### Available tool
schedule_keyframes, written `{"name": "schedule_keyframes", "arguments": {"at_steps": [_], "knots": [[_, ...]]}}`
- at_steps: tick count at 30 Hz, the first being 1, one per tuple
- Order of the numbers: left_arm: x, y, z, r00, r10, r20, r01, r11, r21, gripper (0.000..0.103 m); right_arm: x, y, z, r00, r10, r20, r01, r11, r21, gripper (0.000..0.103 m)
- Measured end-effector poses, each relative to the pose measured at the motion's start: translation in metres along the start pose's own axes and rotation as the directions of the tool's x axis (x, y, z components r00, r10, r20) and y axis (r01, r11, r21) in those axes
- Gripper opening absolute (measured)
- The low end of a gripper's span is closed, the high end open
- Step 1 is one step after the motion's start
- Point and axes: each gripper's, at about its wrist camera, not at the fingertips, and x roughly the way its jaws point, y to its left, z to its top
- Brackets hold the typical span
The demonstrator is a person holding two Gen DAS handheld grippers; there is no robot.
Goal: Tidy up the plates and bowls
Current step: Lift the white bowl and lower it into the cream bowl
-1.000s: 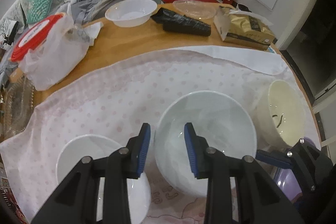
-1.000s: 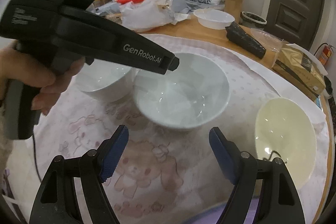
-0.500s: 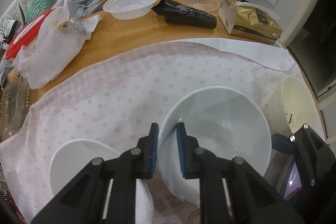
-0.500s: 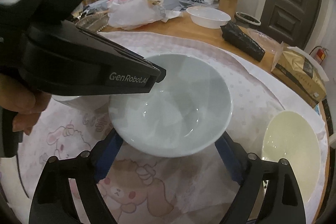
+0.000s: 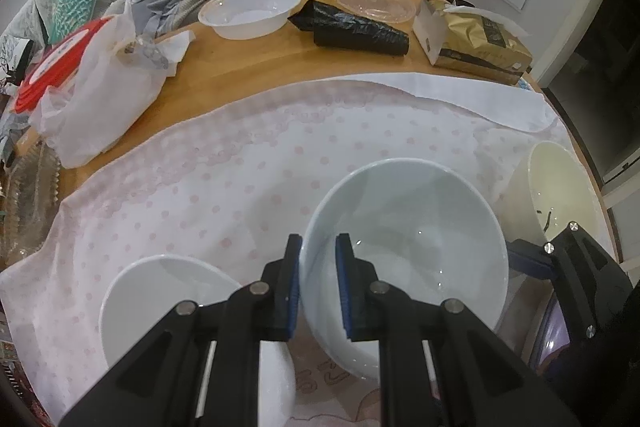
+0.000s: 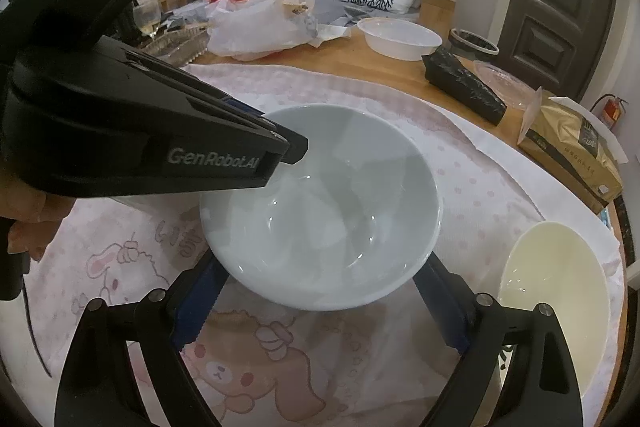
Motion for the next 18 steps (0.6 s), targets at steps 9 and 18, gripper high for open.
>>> {"name": "schedule_keyframes", "arguments": {"at_steps": [9, 18], "knots": [[-0.036, -0.011, 0.003, 0.998, 0.011, 0.063, -0.013, 1.000, 0.023, 0.014, -0.027, 0.001, 0.004, 0.998, -0.012, 0.066, 0.011, 1.000, 0.002, 0.089], [-0.071, -0.040, 0.010, 0.993, 0.018, 0.116, -0.023, 0.999, 0.049, 0.014, -0.068, -0.006, 0.006, 0.991, -0.039, 0.124, 0.038, 0.999, 0.012, 0.089]]}}
